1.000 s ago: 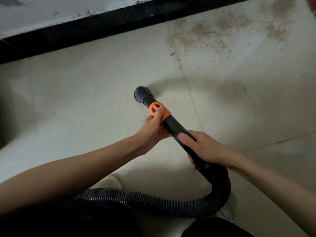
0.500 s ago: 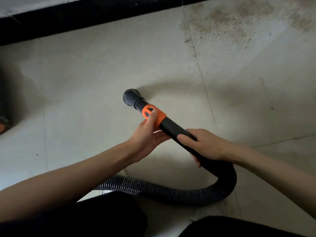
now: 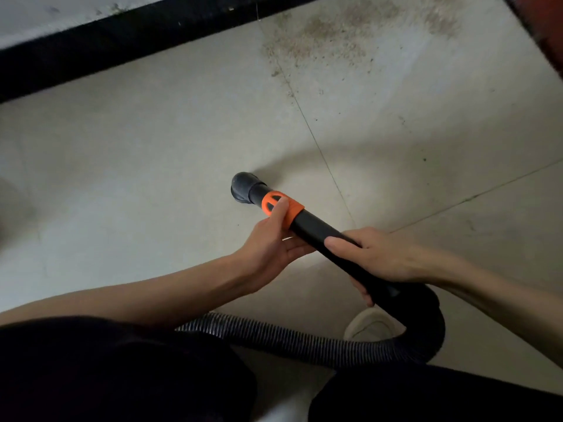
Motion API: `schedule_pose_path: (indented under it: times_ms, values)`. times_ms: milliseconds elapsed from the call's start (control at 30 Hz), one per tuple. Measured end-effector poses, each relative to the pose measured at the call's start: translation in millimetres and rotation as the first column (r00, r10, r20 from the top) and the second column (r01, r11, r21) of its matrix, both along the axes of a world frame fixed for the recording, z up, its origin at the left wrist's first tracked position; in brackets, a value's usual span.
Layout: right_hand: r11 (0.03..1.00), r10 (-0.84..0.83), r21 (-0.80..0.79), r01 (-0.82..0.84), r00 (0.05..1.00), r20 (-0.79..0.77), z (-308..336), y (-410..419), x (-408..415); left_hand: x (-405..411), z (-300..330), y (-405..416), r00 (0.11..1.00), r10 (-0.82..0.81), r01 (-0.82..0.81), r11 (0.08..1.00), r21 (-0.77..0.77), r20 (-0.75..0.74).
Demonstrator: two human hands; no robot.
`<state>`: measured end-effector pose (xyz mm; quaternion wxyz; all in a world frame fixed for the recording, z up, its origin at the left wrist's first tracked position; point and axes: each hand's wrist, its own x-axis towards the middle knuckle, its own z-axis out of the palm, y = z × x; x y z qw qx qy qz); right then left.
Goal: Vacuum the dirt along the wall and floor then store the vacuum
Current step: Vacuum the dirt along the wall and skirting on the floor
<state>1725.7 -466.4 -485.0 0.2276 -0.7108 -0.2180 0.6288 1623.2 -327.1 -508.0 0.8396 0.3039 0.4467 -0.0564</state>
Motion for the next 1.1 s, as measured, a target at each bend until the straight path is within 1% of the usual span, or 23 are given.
schedule_pose_path:
  times_ms: [133, 233, 333, 533, 633, 700, 800, 933, 1100]
  values:
    - [0.996, 0.082, 0.019, -0.083, 0.996, 0.029, -1.3, 14.6, -5.0, -12.5, -4.8, 3.5, 0.995, 0.103, -0.102, 0.993, 0.057, -0.008]
    - [0.996, 0.082, 0.025, -0.084, 0.994, 0.075, -0.6, 19.7, -7.8, -14.3, -4.5, 7.9, 0.991, 0.132, -0.132, 0.990, 0.053, 0.007]
    - [1.000, 0.019, 0.022, -0.022, 0.993, 0.114, 1.2, 8.5, -6.1, -7.5, -2.9, 3.2, 0.997, 0.058, -0.061, 0.997, 0.057, 0.044]
    - [0.975, -0.220, 0.025, 0.219, 0.960, 0.173, 3.4, -11.4, -0.1, 28.3, -3.2, -10.3, 0.995, -0.054, 0.052, 0.998, 0.033, 0.084]
    - [0.964, -0.267, 0.054, 0.262, 0.934, 0.239, 1.0, -9.7, 6.3, 47.9, -4.5, -8.6, 0.992, -0.098, 0.095, 0.995, 0.040, 0.084]
    - [0.952, -0.306, 0.078, 0.296, 0.918, 0.252, -2.2, -6.5, 9.9, 57.1, -3.6, -4.6, 0.989, -0.129, 0.125, 0.991, 0.055, 0.073]
    - [0.953, -0.303, 0.105, 0.285, 0.907, 0.292, -6.2, 2.8, 13.5, 67.0, -4.5, 6.6, 0.987, -0.158, 0.155, 0.985, 0.077, 0.039]
    - [0.955, -0.297, 0.106, 0.278, 0.893, 0.338, -9.2, 21.7, 20.1, 77.9, -6.0, 20.3, 0.992, -0.125, 0.123, 0.989, 0.086, 0.023]
    - [0.952, -0.306, 0.101, 0.289, 0.875, 0.375, -18.4, 33.9, 27.5, 92.8, -9.3, 15.1, 0.996, -0.088, 0.086, 0.989, 0.120, 0.012]
